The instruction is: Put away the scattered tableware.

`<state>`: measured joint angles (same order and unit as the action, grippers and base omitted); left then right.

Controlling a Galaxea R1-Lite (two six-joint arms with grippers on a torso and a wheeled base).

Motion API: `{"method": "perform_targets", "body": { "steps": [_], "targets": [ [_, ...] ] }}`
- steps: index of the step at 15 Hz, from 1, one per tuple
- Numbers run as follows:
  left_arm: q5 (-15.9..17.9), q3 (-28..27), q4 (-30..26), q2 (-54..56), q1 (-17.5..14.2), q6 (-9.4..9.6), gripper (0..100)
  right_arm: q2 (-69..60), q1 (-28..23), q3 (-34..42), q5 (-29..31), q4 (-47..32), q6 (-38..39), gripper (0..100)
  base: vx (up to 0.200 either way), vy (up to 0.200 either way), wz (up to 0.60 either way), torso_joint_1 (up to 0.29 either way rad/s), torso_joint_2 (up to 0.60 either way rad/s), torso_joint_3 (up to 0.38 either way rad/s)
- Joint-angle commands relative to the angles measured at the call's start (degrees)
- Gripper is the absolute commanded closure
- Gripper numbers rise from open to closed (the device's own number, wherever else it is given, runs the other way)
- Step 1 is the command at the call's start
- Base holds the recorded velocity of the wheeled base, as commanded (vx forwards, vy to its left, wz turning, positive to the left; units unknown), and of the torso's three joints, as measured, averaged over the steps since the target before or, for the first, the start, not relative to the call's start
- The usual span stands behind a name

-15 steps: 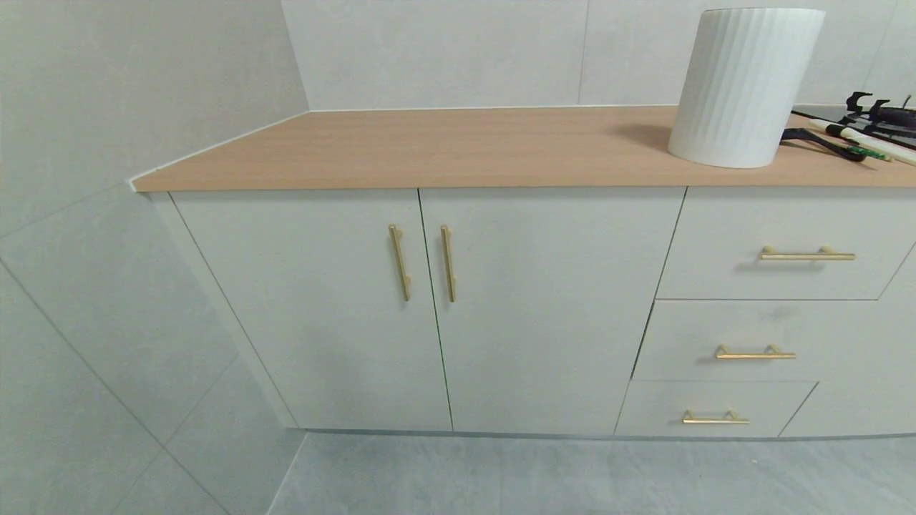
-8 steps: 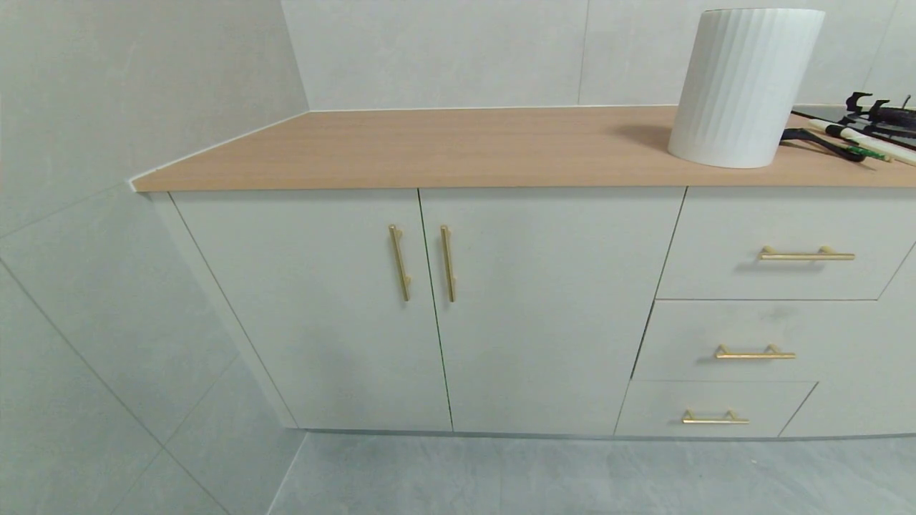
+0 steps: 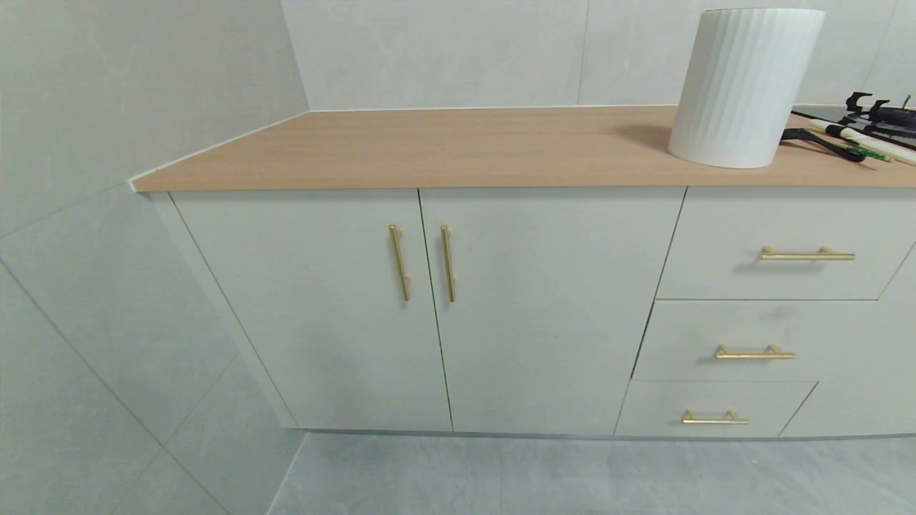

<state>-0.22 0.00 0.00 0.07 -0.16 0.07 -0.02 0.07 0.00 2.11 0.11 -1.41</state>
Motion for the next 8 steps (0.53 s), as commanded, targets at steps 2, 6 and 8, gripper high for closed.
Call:
{"method": "perform_targets", "body": {
  "steps": [2, 6, 8],
  "targets": [
    [0.0, 0.0, 0.0, -0.1, 0.0, 0.01, 0, 0.1, 0.0, 0.0, 0.0, 0.1, 0.1, 0, 0.0, -0.2, 0.0, 0.0, 0.0, 0.002],
    [0.0, 0.0, 0.0, -0.1, 0.0, -0.07, 0, 0.1, 0.0, 0.0, 0.1, 0.0, 0.1, 0, 0.0, -0.2, 0.0, 0.004, 0.0, 0.0],
    [0.0, 0.0, 0.0, -0.1, 0.0, -0.07, 0, 0.1, 0.0, 0.0, 0.1, 0.0, 0.1, 0, 0.0, -0.2, 0.0, 0.002, 0.0, 0.002]
  ]
}}
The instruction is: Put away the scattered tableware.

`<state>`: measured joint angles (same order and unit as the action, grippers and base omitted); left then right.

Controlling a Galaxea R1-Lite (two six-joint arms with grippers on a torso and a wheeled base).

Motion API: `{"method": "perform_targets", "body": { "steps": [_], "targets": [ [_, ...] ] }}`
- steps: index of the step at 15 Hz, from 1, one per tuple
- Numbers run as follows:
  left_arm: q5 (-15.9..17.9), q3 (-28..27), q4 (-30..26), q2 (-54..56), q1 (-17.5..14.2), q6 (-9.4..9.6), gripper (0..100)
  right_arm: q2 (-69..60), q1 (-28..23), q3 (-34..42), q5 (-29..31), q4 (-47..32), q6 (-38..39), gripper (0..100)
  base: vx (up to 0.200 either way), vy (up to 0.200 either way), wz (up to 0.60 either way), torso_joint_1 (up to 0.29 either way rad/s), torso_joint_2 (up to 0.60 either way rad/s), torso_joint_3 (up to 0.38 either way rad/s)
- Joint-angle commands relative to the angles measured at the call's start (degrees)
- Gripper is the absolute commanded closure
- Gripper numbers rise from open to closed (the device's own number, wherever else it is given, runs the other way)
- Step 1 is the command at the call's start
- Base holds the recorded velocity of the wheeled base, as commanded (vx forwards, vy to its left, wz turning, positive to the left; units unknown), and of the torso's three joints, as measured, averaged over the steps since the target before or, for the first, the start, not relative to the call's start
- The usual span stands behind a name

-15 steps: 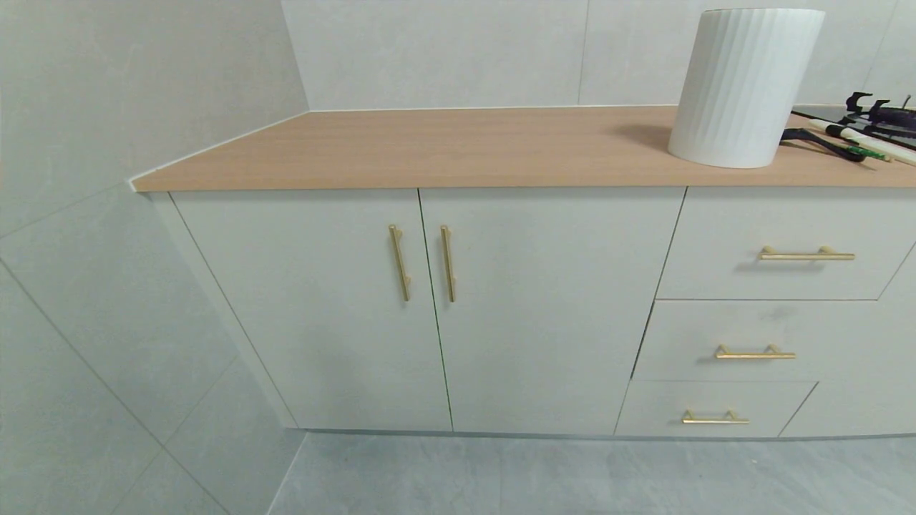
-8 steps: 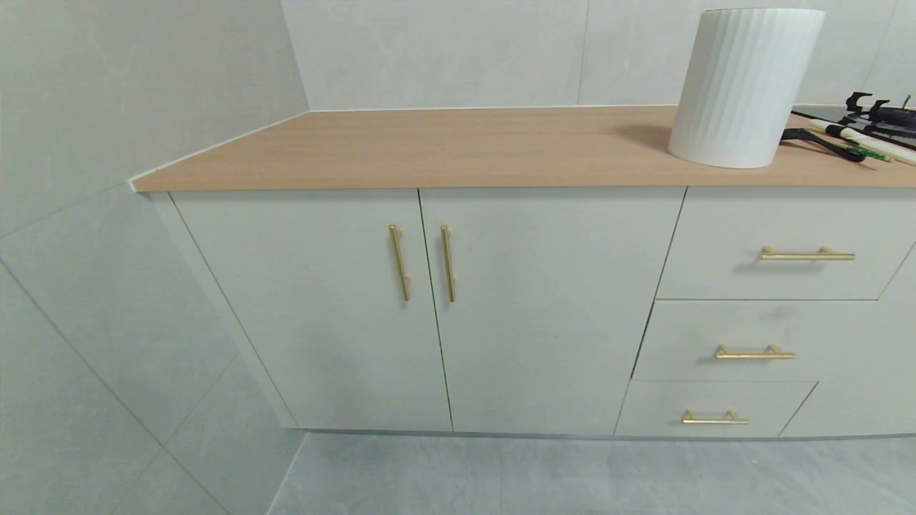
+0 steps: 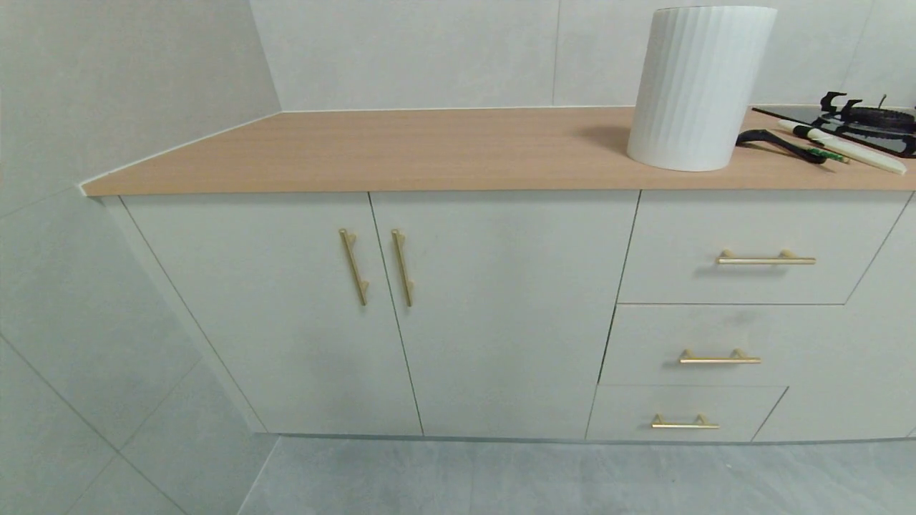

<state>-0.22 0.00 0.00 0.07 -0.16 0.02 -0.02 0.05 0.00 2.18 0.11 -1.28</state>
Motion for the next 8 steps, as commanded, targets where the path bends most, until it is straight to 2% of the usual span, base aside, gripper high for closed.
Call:
{"method": "perform_targets", "body": {
  "steps": [1, 6, 8],
  "targets": [
    [0.0, 0.0, 0.0, -0.1, 0.0, -0.02, 0, 0.1, 0.0, 0.0, 0.0, 0.1, 0.0, 0, 0.0, -0.2, 0.0, 0.002, 0.01, 0.002],
    [0.0, 0.0, 0.0, -0.1, 0.0, -0.11, 0, 0.1, 0.0, 0.0, 0.0, 0.1, 0.0, 0, 0.0, -0.2, 0.0, 0.002, 0.0, 0.001],
    [0.0, 0.0, 0.0, -0.1, 0.0, -0.11, 0, 0.1, 0.0, 0.0, 0.0, 0.1, 0.0, 0, 0.0, 0.0, 0.0, 0.0, 0.0, 0.0]
  ]
}}
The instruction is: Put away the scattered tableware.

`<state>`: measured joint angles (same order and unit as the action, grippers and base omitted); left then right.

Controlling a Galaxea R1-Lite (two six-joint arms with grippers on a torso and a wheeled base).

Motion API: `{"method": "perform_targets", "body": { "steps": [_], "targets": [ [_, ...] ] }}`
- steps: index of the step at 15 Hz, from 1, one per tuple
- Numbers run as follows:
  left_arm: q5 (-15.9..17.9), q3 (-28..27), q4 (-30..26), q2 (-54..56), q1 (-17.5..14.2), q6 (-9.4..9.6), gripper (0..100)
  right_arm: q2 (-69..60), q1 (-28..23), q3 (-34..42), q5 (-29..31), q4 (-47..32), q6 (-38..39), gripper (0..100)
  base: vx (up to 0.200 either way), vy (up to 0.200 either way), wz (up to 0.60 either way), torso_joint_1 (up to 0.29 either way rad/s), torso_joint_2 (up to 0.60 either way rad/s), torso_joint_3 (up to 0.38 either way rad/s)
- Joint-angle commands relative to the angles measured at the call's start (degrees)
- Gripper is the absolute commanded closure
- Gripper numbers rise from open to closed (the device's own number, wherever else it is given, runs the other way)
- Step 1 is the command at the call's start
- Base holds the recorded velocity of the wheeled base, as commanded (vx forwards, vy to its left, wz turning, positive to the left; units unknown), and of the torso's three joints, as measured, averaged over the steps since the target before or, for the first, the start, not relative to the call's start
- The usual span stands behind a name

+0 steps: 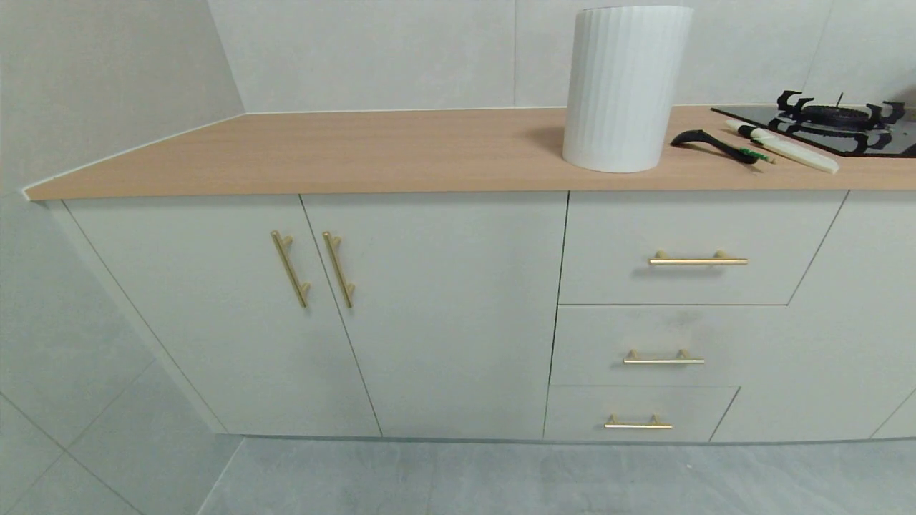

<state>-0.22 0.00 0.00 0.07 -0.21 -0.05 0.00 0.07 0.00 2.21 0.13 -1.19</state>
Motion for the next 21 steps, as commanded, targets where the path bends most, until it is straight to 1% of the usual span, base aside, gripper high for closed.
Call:
{"method": "perform_targets", "body": {
  "steps": [1, 7, 12, 21],
  "targets": [
    [0.0, 0.0, 0.0, -0.1, 0.0, -0.04, 0, 0.1, 0.0, 0.0, 0.0, 0.0, 0.0, 0, 0.0, 0.0, 0.0, 0.0, 0.0, 0.0],
    [0.0, 0.0, 0.0, -0.1, 0.0, -0.04, 0, 0.1, 0.0, 0.0, 0.0, 0.0, 0.0, 0, 0.0, 0.0, 0.0, 0.0, 0.0, 0.0],
    [0.0, 0.0, 0.0, -0.1, 0.0, -0.04, 0, 0.1, 0.0, 0.0, 0.0, 0.0, 0.0, 0, 0.2, 0.0, 0.0, 0.002, 0.0, 0.004],
    [0.0, 0.0, 0.1, -0.1, 0.0, -0.04, 0, 0.0, 0.0, 0.0, 0.0, 0.0, 0.0, 0, 0.0, 0.0, 0.0, 0.0, 0.0, 0.0]
  ]
}}
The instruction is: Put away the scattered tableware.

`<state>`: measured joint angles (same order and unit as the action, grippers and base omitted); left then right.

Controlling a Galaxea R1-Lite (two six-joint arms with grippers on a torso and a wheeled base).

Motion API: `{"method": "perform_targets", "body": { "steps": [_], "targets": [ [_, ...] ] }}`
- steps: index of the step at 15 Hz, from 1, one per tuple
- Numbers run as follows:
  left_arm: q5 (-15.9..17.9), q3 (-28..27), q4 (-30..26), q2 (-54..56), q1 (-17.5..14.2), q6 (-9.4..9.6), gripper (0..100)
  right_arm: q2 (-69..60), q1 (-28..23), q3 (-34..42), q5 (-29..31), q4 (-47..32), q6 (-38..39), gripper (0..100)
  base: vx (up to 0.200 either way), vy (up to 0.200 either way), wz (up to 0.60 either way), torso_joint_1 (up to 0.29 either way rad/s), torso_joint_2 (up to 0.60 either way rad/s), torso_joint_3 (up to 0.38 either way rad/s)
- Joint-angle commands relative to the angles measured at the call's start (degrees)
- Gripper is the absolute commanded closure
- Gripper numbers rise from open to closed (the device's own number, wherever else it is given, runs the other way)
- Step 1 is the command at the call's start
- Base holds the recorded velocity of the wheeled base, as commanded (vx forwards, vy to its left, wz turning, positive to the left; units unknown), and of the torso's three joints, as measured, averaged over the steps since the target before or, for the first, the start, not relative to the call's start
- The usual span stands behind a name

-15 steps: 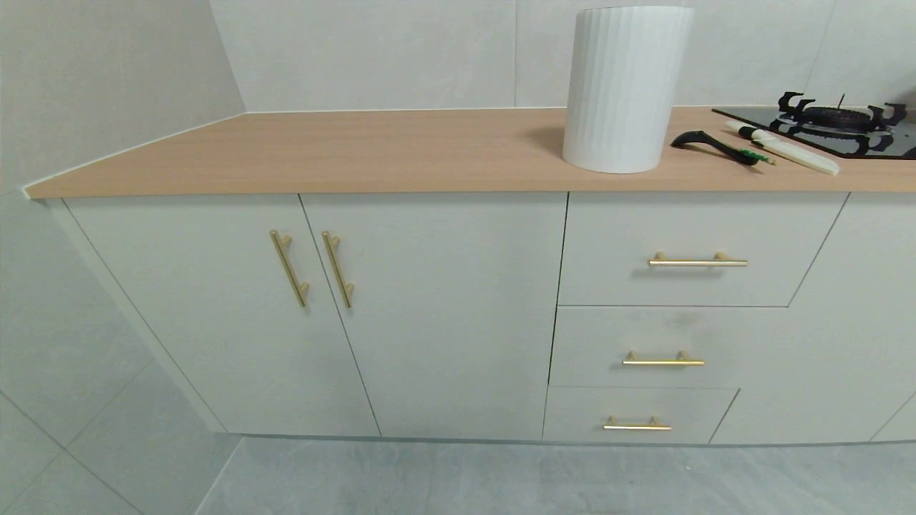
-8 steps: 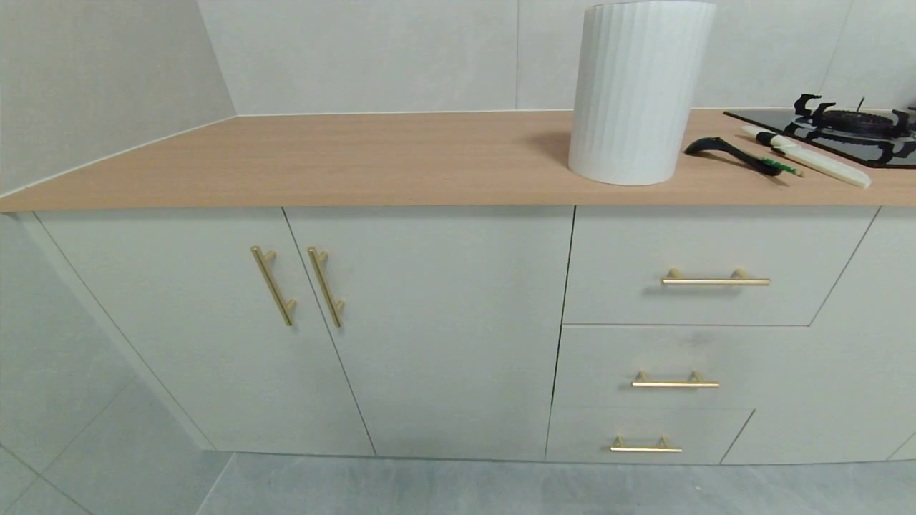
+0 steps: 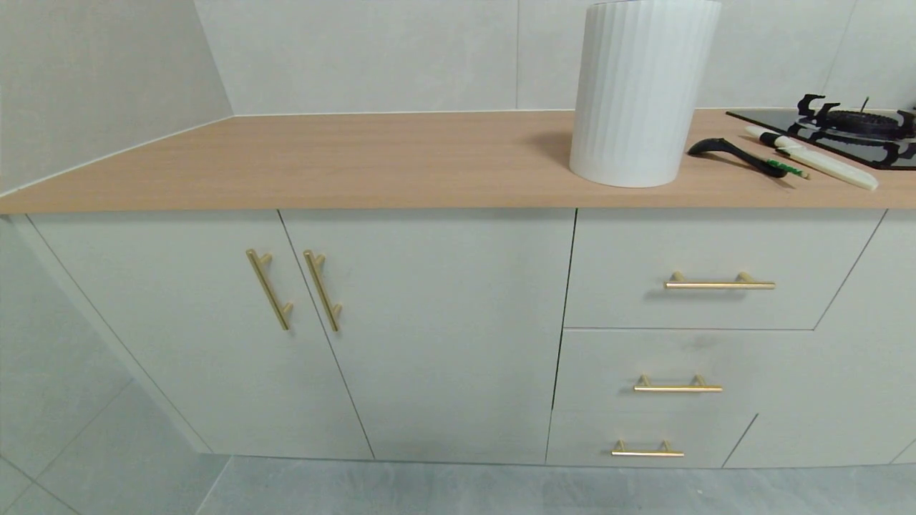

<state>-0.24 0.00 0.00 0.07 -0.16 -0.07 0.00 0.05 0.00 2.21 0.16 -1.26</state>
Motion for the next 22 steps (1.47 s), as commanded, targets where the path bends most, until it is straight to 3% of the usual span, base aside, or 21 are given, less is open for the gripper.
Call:
{"method": "perform_targets", "body": {
  "steps": [1, 4, 6, 9, 11, 14, 17, 22],
  "targets": [
    [0.0, 0.0, 0.0, -0.1, 0.0, -0.01, 0, 0.0, 0.0, 0.0, 0.0, 0.1, -0.1, 0, 0.0, 0.0, 0.0, 0.0, 0.0, 0.0],
    [0.0, 0.0, 0.0, -0.1, 0.0, -0.01, 0, 0.0, 0.0, -4.4, 0.4, 3.5, 1.1, 0, 0.0, 0.0, 0.0, 0.0, 0.0, 0.0],
    [0.0, 0.0, 0.0, -0.1, 0.0, -0.01, 0, 2.8, 0.4, -7.2, -2.3, 1.0, 1.5, 0, 0.0, 0.0, 0.0, 0.0, 0.0, 0.0],
    [0.0, 0.0, 0.1, -0.1, 0.0, -0.01, 0, 16.5, 0.5, -9.5, -8.4, -1.1, 1.6, 0, 0.0, 0.0, 0.0, 0.0, 0.0, 0.0],
    [0.0, 0.0, 0.0, -0.1, 0.0, -0.01, 0, 26.4, 0.7, -12.7, -8.5, -0.9, 1.5, 0, 0.0, 0.0, 0.0, 0.0, 0.0, 0.0],
    [0.0, 0.0, 0.0, -0.1, 0.0, -0.01, 0, 41.8, 5.9, -21.1, -8.3, -0.9, 1.5, 0, 0.0, 0.0, 0.0, 0.0, 0.0, 0.0],
    [0.0, 0.0, 0.0, -0.1, 0.0, -0.01, 0, 59.3, 7.7, -26.3, -8.2, -0.4, 1.9, 0, 0.0, 0.0, 0.0, 0.0, 0.0, 0.0],
    [0.0, 0.0, 0.0, -0.1, 0.0, -0.01, 0, 76.9, 9.2, -29.6, -7.8, 6.5, 2.6, 0, 0.0, 0.0, 0.0, 0.0, 0.0, 0.0]
  ]
}}
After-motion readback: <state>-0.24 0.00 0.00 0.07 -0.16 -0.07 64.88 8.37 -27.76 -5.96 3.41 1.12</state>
